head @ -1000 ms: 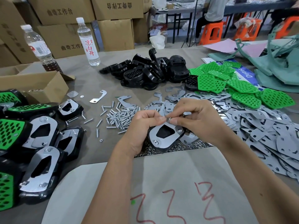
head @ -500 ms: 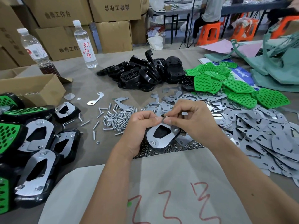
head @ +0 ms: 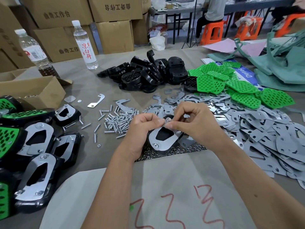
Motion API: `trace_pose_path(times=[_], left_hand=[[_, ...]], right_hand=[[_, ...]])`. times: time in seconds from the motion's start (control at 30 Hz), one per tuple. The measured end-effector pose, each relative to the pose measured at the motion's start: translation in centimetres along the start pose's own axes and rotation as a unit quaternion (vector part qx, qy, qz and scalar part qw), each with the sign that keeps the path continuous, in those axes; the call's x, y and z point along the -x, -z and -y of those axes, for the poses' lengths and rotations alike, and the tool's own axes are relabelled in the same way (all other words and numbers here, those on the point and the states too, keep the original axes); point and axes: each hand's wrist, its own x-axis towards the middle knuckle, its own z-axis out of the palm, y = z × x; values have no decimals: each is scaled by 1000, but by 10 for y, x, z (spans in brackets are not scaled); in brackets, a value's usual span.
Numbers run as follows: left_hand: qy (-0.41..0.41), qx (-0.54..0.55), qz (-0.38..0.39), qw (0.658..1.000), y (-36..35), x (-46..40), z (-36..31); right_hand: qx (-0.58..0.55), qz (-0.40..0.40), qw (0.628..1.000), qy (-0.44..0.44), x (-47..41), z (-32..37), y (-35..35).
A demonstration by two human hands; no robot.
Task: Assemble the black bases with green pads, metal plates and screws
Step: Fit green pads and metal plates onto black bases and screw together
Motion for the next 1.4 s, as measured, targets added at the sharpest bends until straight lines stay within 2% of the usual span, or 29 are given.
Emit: trace_pose_path(times=[0.27,0.4,0.57,0.7,0.8,0.93,1.03,1.13,1.27,1.3,1.4], left_hand=[[-3,58,-38,998,-1,2,-3],[0,73,-60,996,-3,3,-3],[-5,69,-66,995,-4,3,-5],[-6,67,-85,994,-4,3,-6],[-12,69,-76,995,-5,3,-6],[-16,71,-90,993,-6,3,-5],[-19,70,-91,993,-4,2,-3],[-11,76,-103,992,-5,0,-3],[-14,81,-95,992,-4,0,-3],[-14,76,-89,993,-5,0,-2],[-15,116,-151,982,-6,-4,-2]], right_hand=[[-20,34,999,-6,2,1,3],[-84,2,996,-7,1,0,1],[-28,13,1000,-8,2,-1,-7],[-92,-23,995,-30,1,0,-9],[10,1,1000,-12,3,0,-13],[-39,-45,998,-16,3,2,-15],[3,-28,1000,-9,5,4,-16],[-30,-67,997,-20,4,6,-18],[33,-45,998,2,5,4,-24],[30,-63,998,1,5,5,-23],[-14,-111,994,-4,5,4,-21]])
